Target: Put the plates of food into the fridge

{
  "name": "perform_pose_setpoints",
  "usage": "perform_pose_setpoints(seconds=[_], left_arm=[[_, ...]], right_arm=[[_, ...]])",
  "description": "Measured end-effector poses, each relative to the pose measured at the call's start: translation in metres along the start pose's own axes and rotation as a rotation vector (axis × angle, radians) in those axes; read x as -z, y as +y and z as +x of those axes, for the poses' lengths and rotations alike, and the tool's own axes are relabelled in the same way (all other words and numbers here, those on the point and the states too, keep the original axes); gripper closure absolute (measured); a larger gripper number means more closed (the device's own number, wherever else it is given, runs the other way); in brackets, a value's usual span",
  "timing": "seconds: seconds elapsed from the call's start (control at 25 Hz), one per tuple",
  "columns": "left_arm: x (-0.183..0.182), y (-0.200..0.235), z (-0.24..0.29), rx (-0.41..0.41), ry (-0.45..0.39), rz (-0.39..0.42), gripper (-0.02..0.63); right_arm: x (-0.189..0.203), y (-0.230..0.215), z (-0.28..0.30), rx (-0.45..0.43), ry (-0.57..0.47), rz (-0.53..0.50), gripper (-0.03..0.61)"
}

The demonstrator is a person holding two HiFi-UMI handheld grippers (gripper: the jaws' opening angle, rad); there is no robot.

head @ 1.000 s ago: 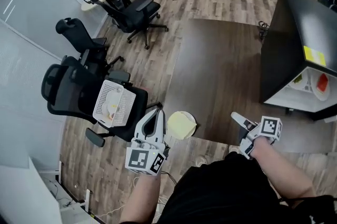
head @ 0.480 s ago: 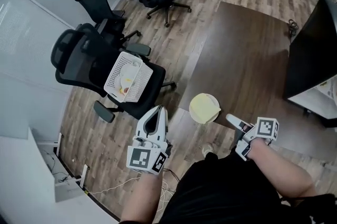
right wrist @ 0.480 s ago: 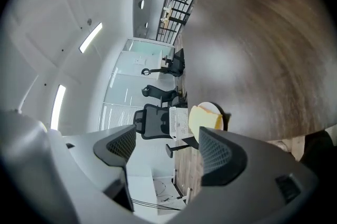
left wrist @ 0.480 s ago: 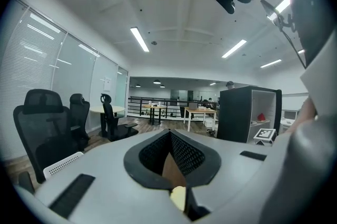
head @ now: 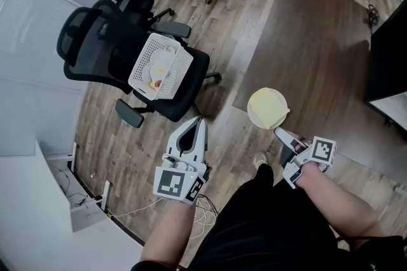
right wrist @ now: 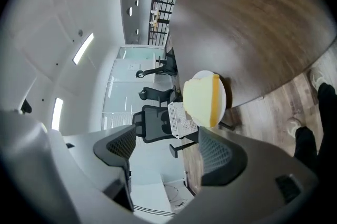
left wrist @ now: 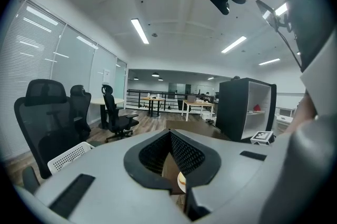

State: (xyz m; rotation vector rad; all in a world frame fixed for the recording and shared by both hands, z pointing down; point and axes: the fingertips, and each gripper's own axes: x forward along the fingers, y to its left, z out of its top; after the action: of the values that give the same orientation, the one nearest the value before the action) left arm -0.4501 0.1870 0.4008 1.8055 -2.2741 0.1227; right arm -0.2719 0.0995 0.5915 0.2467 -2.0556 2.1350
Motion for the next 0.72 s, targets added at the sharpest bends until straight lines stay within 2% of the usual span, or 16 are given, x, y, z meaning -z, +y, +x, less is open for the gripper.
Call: perform_pose_setpoints(seconds=[0.24,0.52,0.72], left_arm=[[0.018,0.017,-0.001,0.031,0.039,0.010,0.611],[0.033,0.029,-0.003,0.049,0.073,0.015,0.610],[0.040,0.038,-0.003,0.041,0.084,0.001,0.609]], right_arm=[[0.006,-0.032,0.014,-0.039,-0.098,0.136,0.195],[0.012,-0.065,0.022,-0.012,-0.147,0.157,0.195],[0.006,-0.074,0.033,-0.028,-0.188,0.144,0.195]])
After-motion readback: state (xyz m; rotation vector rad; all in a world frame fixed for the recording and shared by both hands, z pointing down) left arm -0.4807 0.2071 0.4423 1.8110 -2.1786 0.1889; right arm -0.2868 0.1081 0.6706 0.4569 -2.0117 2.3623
